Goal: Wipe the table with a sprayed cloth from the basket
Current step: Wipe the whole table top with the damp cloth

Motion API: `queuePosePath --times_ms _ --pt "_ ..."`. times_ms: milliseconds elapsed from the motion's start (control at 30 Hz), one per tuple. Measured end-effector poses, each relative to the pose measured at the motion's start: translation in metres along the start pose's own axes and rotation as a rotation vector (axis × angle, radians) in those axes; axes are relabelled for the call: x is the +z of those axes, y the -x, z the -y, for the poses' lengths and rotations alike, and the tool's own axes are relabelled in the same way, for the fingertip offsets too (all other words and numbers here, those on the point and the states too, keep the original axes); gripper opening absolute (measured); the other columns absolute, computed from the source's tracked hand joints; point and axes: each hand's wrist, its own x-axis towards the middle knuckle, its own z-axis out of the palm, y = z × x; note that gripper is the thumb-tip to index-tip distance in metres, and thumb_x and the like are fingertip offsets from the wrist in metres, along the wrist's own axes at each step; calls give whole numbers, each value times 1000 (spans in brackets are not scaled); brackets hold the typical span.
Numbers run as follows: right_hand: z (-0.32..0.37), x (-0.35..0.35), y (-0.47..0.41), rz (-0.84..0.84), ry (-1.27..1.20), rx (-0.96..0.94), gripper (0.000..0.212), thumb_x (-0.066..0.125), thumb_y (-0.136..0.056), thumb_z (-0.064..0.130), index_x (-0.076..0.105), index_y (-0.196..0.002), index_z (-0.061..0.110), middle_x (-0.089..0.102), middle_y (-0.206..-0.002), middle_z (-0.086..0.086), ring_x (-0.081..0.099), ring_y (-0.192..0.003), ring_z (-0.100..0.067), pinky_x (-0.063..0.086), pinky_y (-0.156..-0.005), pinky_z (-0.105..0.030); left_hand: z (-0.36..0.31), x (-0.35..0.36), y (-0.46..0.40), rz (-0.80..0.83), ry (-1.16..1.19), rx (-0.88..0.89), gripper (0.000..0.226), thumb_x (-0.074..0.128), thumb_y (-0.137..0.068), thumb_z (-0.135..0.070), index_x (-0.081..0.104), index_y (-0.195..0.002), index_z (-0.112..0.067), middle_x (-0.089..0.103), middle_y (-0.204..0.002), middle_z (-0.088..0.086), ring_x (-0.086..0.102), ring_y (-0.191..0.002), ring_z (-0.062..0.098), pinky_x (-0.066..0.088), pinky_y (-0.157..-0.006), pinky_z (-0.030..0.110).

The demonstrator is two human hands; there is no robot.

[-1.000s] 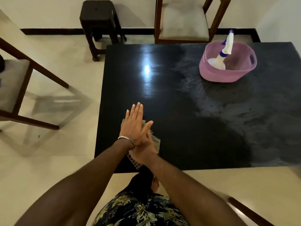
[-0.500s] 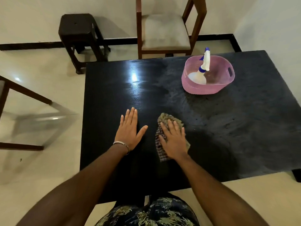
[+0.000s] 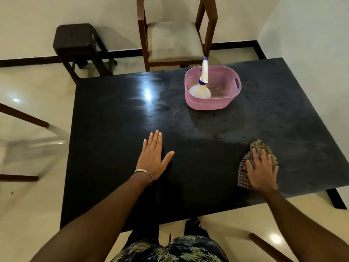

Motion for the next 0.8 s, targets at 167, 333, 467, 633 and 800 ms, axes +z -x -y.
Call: queuePosePath --times_ms 167,333,467,633,800 --pt "-69 -19 -18 35 -31 103 61 33 -105 45 12 -159 29 8 -167 -11 5 -152 -34 3 -120 -61 -41 14 3 8 8 -47 86 8 -90 -68 -8 -153 -12 -11 -161 4 -15 -148 18 -4 -121 41" --pt "-59 -15 -22 -44 -38 89 60 42 -102 39 24 -158 26 15 -165 -14 9 -151 -38 6 -119 -62 -72 26 12 9 14 -88 85 9 -90 -67 -8 -153 -13 -12 -161 3 -15 -148 18 -2 -122 42" --pt "-14 -5 -15 -48 70 -159 60 42 -102 43 24 -158 29 19 -165 -12 14 -150 -39 9 -120 -61 -89 35 19 7 28 -126 86 10 -89 -68 -7 -153 -14 -11 -161 2 -15 -147 17 -4 -121 41" --pt "87 9 20 81 98 -480 62 32 -102 47 11 -159 35 8 -167 -6 5 -153 -33 3 -120 -57 -99 36 28 -41 62 -185 87 10 -89 -68 -6 -154 -13 -11 -161 2 -15 -147 16 -6 -120 39" --pt "154 28 58 272 165 -831 62 30 -103 50 8 -159 36 -5 -168 0 -14 -153 -28 -10 -120 -55 -100 31 37 -42 78 -233 84 12 -91 -67 -6 -153 -14 -11 -161 3 -15 -147 16 -6 -121 39"
